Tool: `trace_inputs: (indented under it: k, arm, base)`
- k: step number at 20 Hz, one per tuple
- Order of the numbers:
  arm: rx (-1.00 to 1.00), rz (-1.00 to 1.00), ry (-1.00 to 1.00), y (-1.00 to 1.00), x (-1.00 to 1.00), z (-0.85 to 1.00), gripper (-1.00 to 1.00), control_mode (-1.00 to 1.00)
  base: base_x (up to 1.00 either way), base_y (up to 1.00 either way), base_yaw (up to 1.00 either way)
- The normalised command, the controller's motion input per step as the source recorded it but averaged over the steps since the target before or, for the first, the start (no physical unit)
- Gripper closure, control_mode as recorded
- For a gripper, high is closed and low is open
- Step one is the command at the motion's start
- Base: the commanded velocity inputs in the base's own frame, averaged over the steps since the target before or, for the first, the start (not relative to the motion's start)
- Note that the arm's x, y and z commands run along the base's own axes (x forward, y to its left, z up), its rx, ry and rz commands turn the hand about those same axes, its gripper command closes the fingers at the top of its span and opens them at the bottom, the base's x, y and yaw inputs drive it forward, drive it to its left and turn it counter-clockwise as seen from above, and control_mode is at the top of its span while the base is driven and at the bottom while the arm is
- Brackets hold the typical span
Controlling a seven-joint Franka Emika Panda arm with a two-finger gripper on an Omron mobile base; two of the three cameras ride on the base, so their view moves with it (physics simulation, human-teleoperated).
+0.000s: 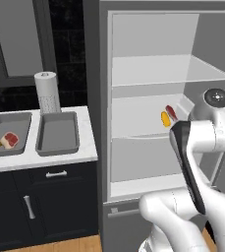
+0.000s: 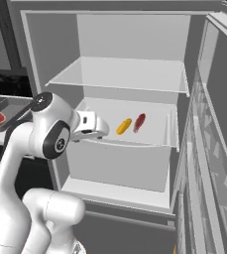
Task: Place one corn and one steak in each tupperware on the nearby counter, to pack two identical lunches.
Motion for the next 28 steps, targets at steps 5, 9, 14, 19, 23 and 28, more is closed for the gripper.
trace_inputs:
  k: [5,9,14,19,23,28]
  arm:
    - [0.0,0.0,0.0,0.0,0.39,0.0,-1.0,-1.0]
    - [0.0,0.0,0.0,0.0,0.41,-0.14,-1.0,-1.0]
    - [0.0,-0.04,0.0,0.0,0.36,-0.35,-1.0,-1.0]
    - [-0.01,-0.05,0.0,0.0,0.33,-0.28,-1.0,-1.0]
    - [-0.01,-0.05,0.01,0.0,0.3,-0.02,-1.0,-1.0]
    - [0.0,-0.02,0.0,0.0,0.25,0.0,-1.0,-1.0]
  base:
    - [0.0,0.0,0.0]
    - [0.0,0.0,0.0]
    - [0.0,0.0,0.0]
    - [0.0,0.0,0.0]
    - [0.0,0.0,0.0]
    - [0.0,0.0,0.0]
